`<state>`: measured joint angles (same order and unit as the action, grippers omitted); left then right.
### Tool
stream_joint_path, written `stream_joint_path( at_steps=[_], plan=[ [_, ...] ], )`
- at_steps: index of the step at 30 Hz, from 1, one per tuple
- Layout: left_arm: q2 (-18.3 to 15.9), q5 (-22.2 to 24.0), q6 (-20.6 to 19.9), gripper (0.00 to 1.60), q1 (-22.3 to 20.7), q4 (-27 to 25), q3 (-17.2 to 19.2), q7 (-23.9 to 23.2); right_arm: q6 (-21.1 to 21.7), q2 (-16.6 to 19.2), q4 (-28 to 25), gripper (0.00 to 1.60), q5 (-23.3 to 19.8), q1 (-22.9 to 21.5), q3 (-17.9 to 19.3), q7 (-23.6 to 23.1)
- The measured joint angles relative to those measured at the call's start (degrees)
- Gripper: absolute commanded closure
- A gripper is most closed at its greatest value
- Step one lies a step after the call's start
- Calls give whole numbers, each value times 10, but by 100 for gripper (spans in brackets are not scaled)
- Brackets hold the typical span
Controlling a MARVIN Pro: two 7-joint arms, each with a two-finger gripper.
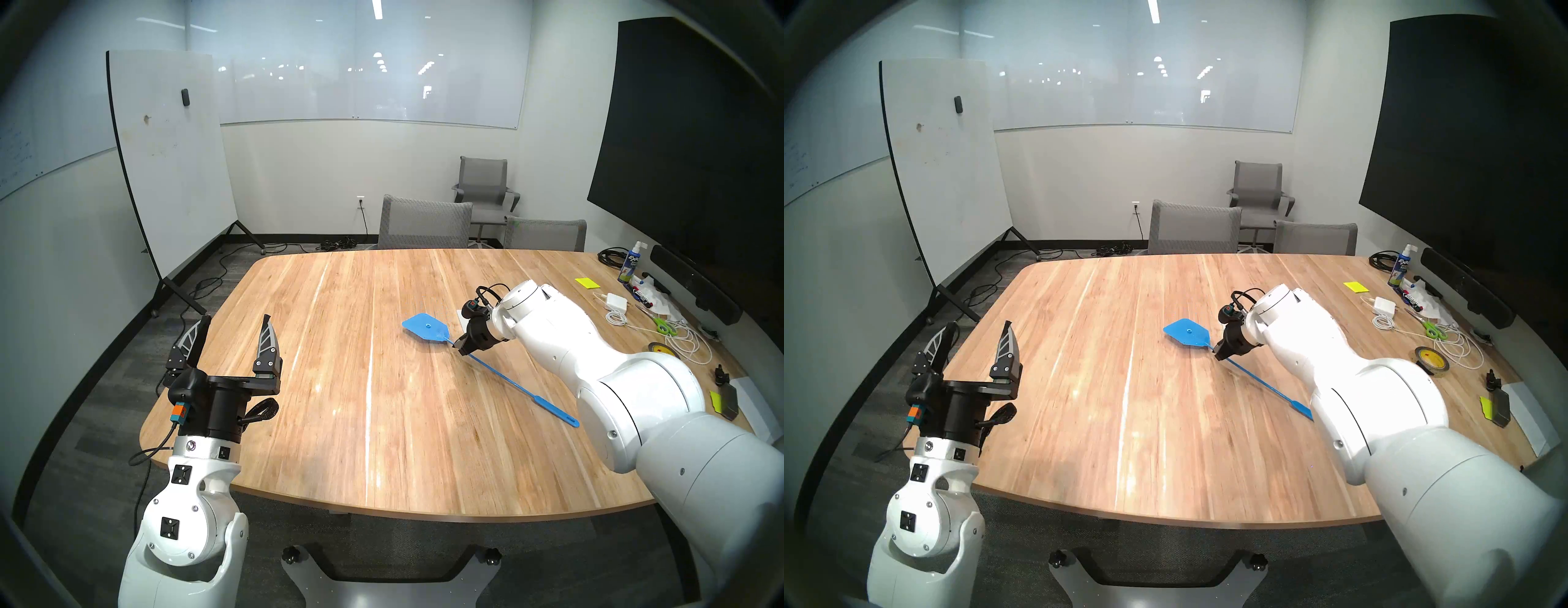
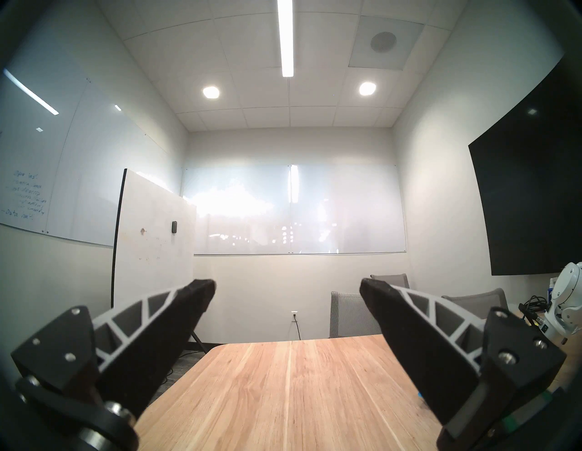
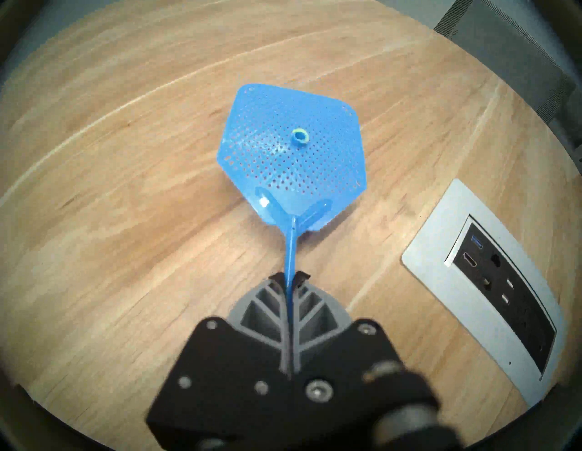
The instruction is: Swat a bug on table
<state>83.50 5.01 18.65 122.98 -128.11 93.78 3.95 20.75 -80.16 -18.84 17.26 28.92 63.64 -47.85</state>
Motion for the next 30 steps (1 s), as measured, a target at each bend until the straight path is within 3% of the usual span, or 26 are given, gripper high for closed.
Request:
stream_joint_path(
  at_steps=[17,30],
  plan=[
    [0,0,0,0,0,0,0,0,-27,-18,71,160,23,-33,-10,2],
    [0,0,0,0,0,0,0,0,-56,4,77,160,-1,-60,32,-35]
  ],
)
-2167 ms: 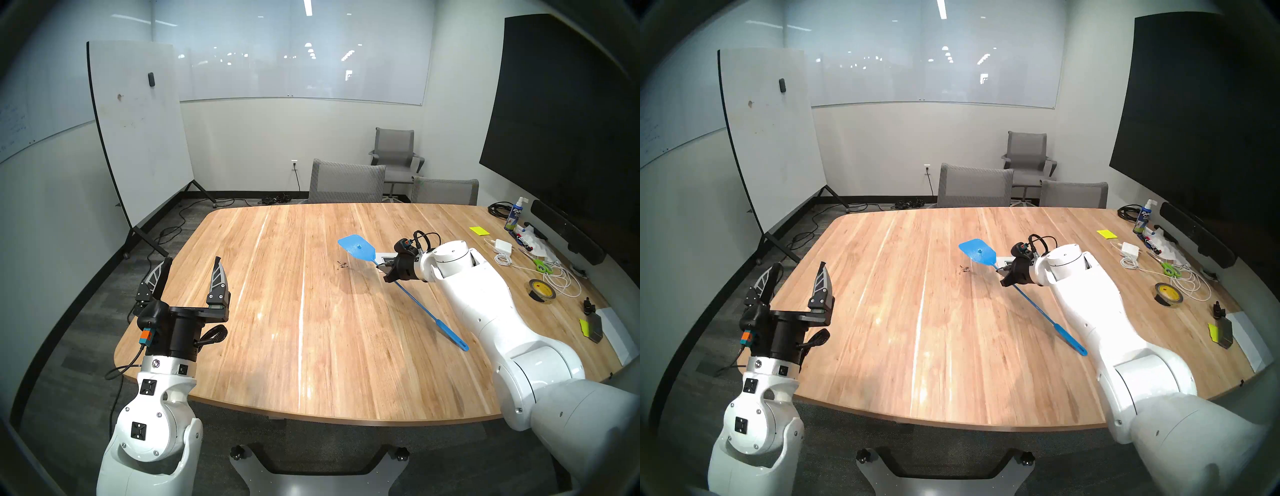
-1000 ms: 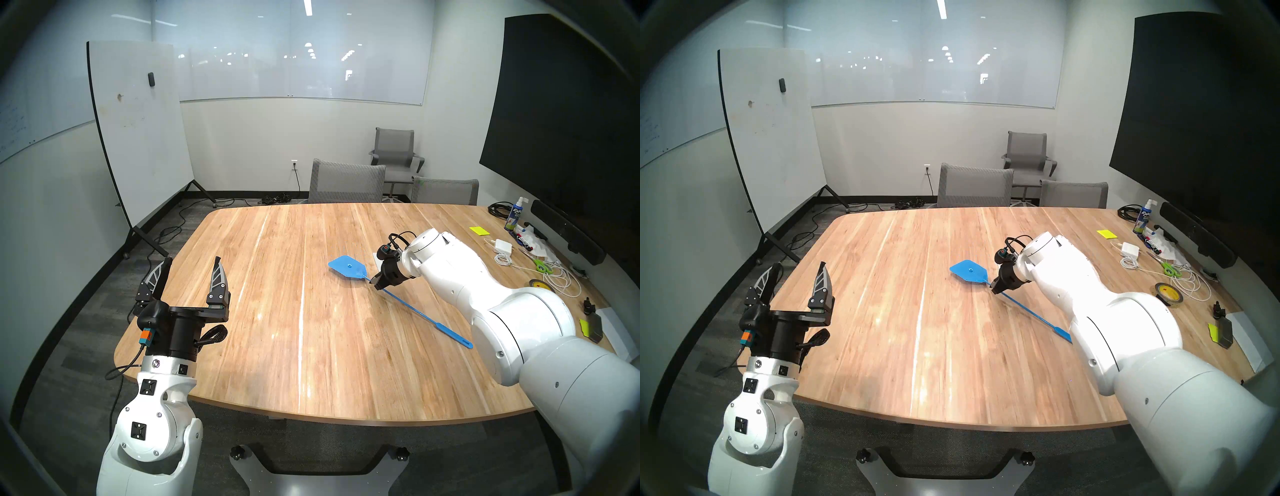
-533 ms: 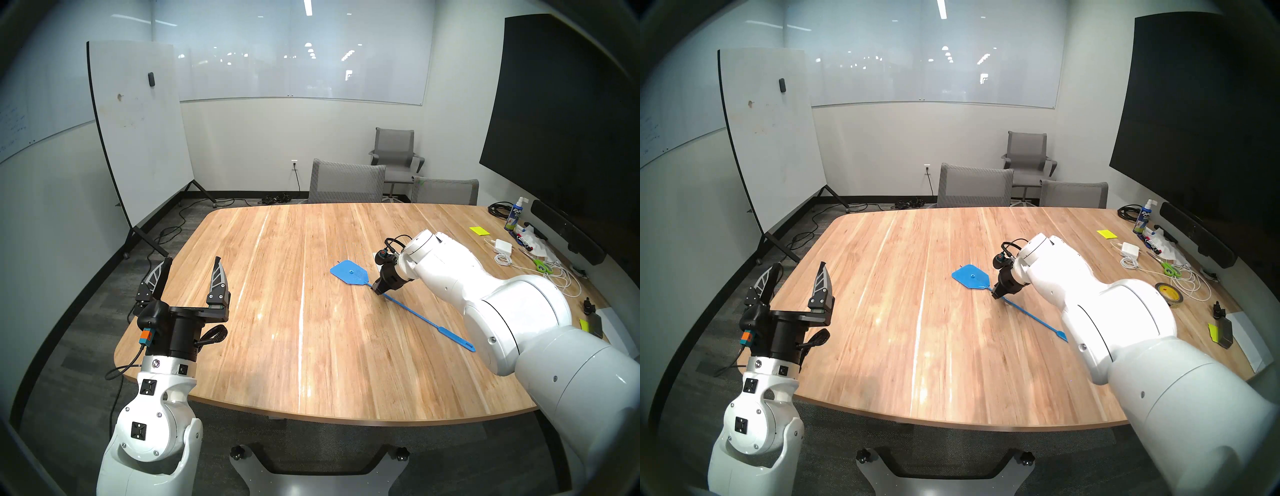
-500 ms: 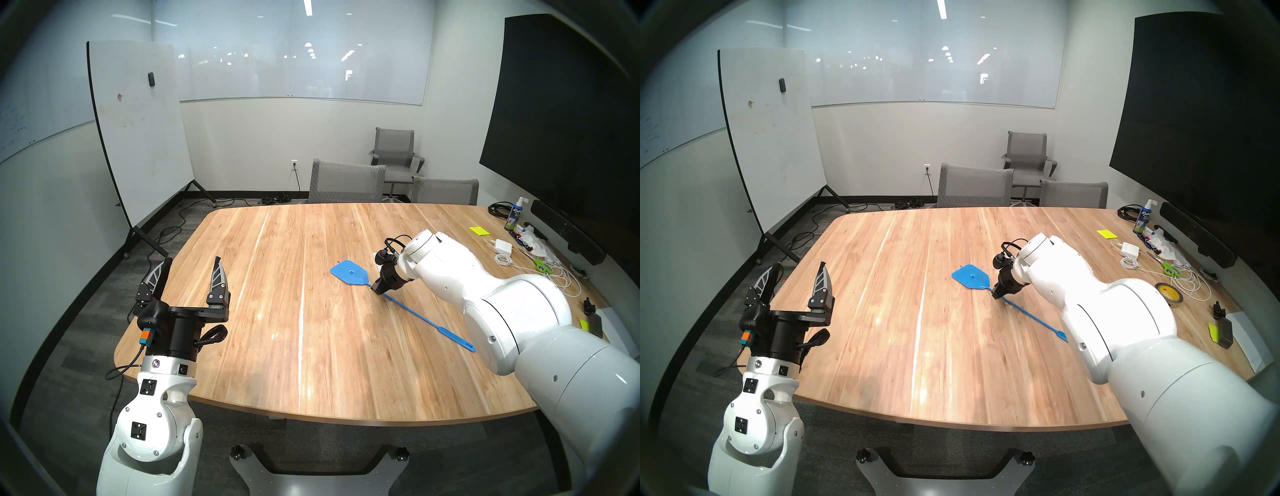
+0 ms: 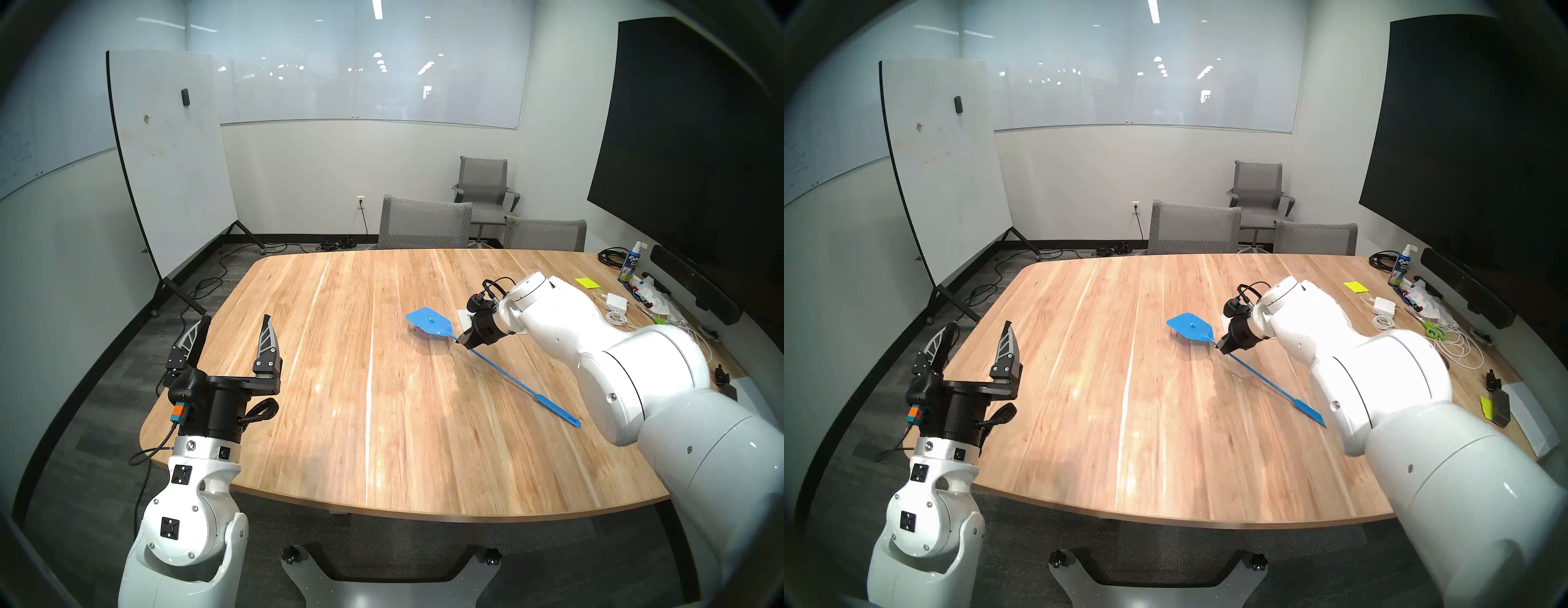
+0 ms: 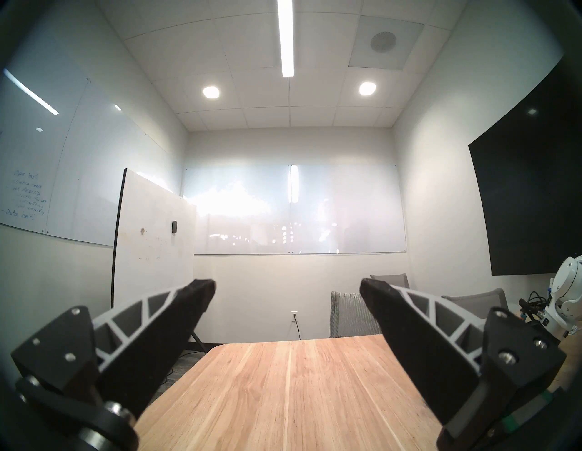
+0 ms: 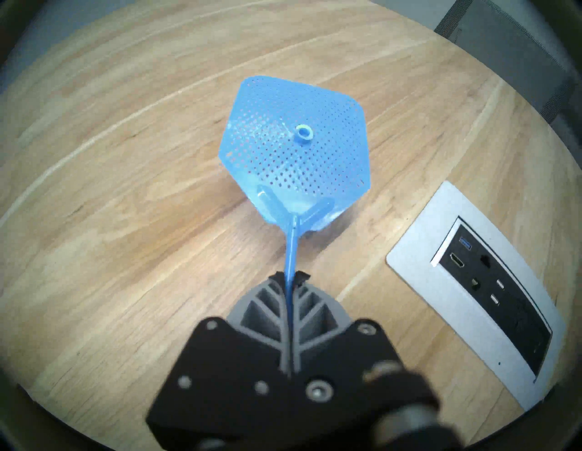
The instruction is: Swat a bug on table
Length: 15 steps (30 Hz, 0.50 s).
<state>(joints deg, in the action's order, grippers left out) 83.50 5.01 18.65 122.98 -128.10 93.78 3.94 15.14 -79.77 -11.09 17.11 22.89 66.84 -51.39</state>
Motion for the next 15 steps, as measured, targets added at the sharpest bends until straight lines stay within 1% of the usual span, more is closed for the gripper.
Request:
stream_joint_path(
  at_steps=[8,15],
  plan=[
    [0,0,0,0,0,0,0,0,-16,14,2,160,-7,-16,18,-9],
    [0,0,0,0,0,0,0,0,-20,9,8,160,-6,-19,21,14]
  ],
)
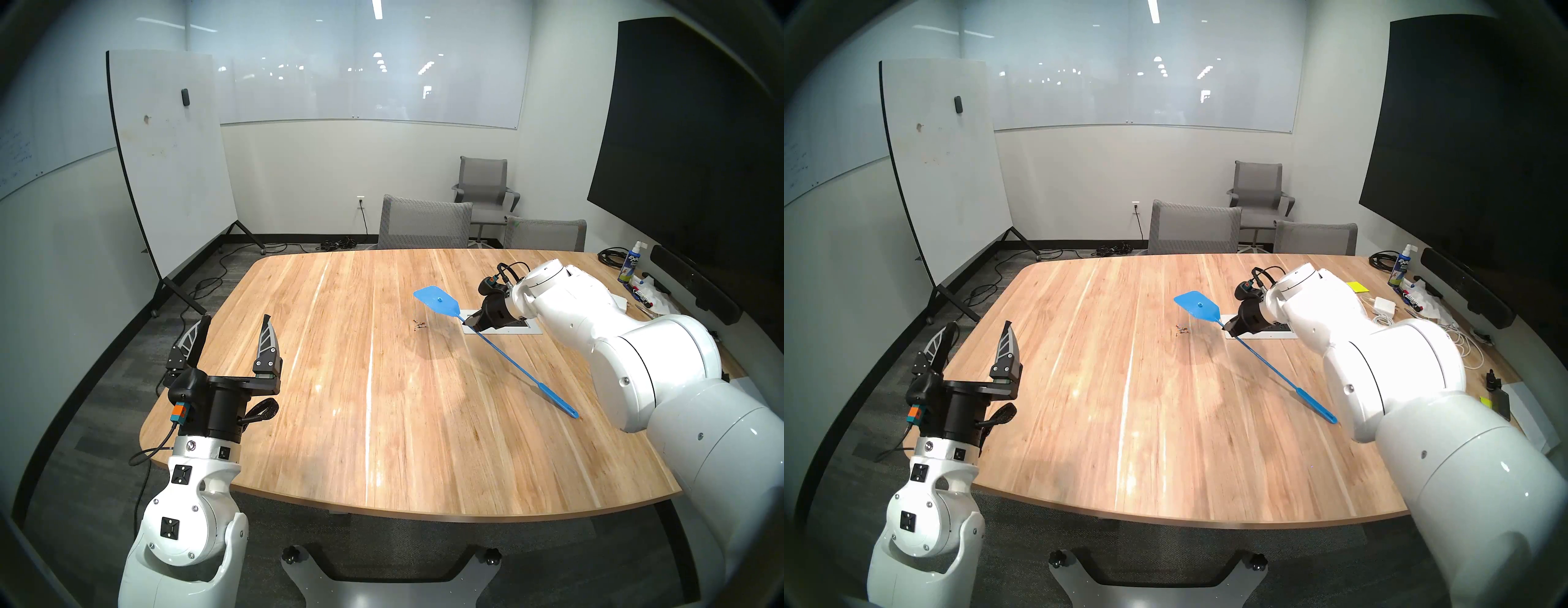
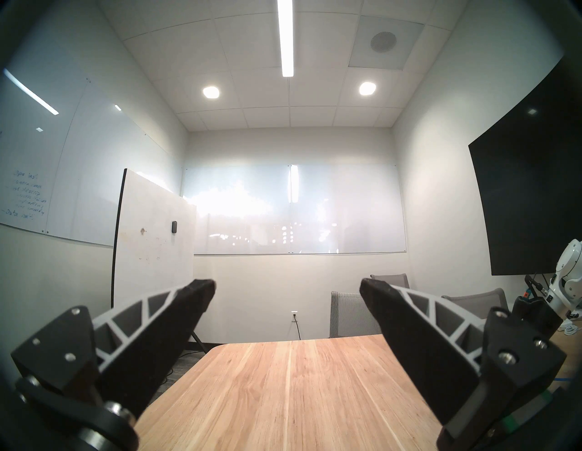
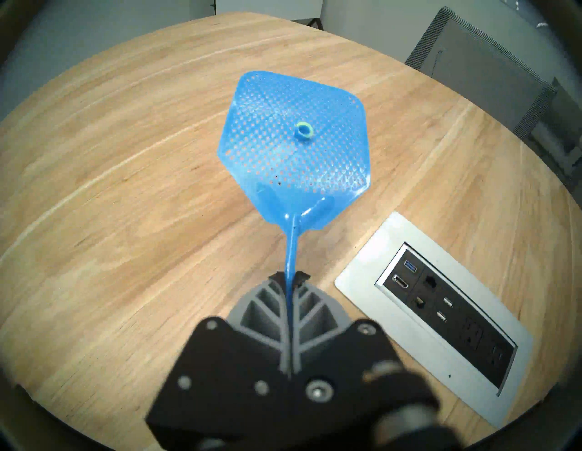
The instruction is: Swat a bug on table
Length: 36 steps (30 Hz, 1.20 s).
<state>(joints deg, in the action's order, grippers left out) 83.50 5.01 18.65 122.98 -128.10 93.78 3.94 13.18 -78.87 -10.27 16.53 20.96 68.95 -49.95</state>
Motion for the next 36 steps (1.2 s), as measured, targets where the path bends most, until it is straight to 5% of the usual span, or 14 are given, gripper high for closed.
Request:
stream_joint_path(
  at_steps=[16,36],
  plan=[
    [0,0,0,0,0,0,0,0,15,-37,19,160,18,10,-9,67],
    [0,0,0,0,-1,1,0,0,-6,-28,38,160,11,46,10,80]
  ],
)
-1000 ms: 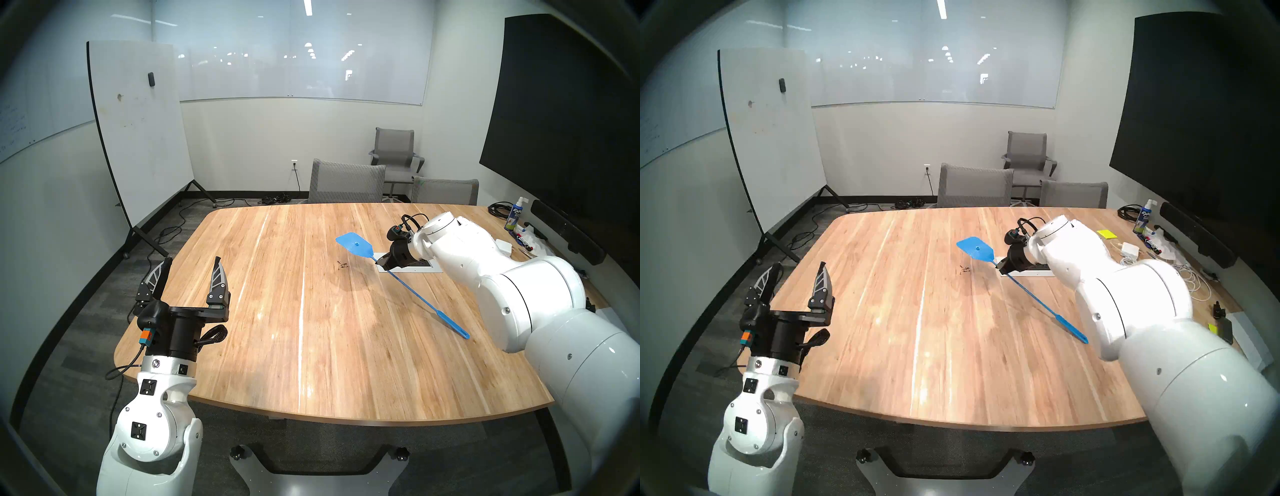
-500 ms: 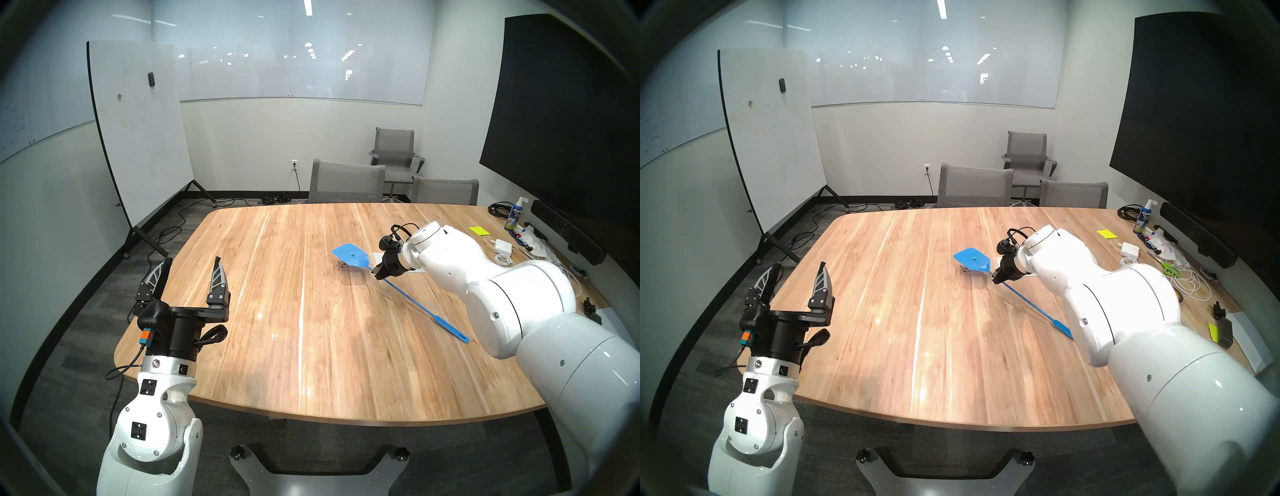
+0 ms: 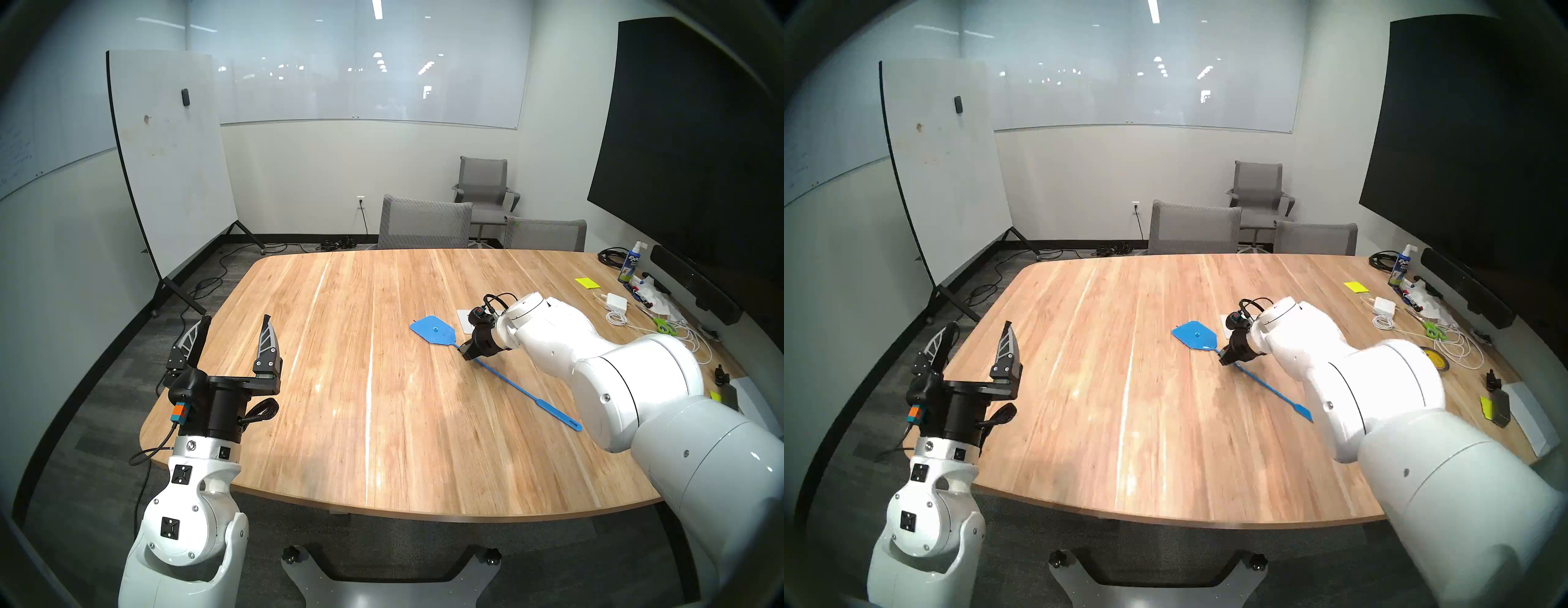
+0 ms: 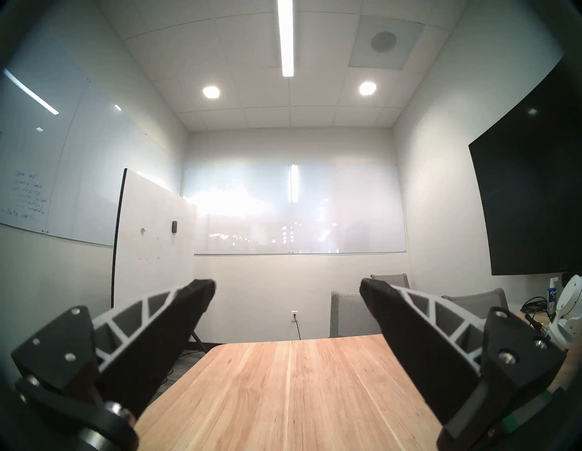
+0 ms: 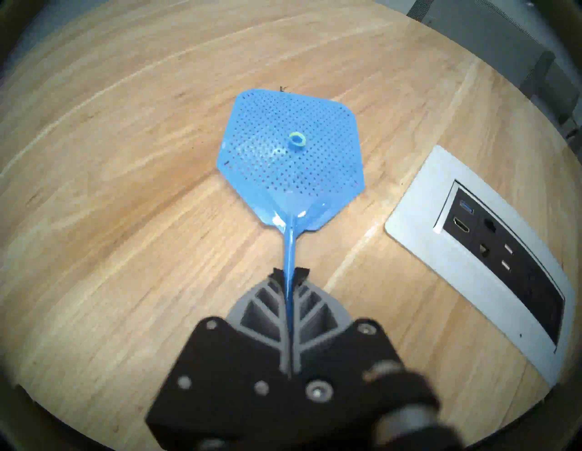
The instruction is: Swat a bug on table
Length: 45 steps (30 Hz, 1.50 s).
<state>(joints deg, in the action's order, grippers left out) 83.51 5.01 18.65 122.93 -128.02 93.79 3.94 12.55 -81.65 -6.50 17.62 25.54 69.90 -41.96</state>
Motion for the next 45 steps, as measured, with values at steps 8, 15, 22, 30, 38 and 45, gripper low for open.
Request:
stream_joint_path(
  at_steps=[8,15,22,30,38,45],
  plan=[
    [0,0,0,0,0,0,0,0,0,9,0,160,-2,-5,6,-29],
    [0,0,0,0,0,0,0,0,2,16,-3,160,-4,-22,15,-61],
    [0,0,0,0,0,0,0,0,13,17,-8,160,-4,-40,19,-76],
    [0,0,0,0,0,0,0,0,27,4,-12,160,-3,-49,20,-70],
    [0,0,0,0,0,0,0,0,34,-14,-11,160,4,-43,15,-35],
    [0,0,0,0,0,0,0,0,28,-23,-5,160,19,-17,6,-7]
  ],
)
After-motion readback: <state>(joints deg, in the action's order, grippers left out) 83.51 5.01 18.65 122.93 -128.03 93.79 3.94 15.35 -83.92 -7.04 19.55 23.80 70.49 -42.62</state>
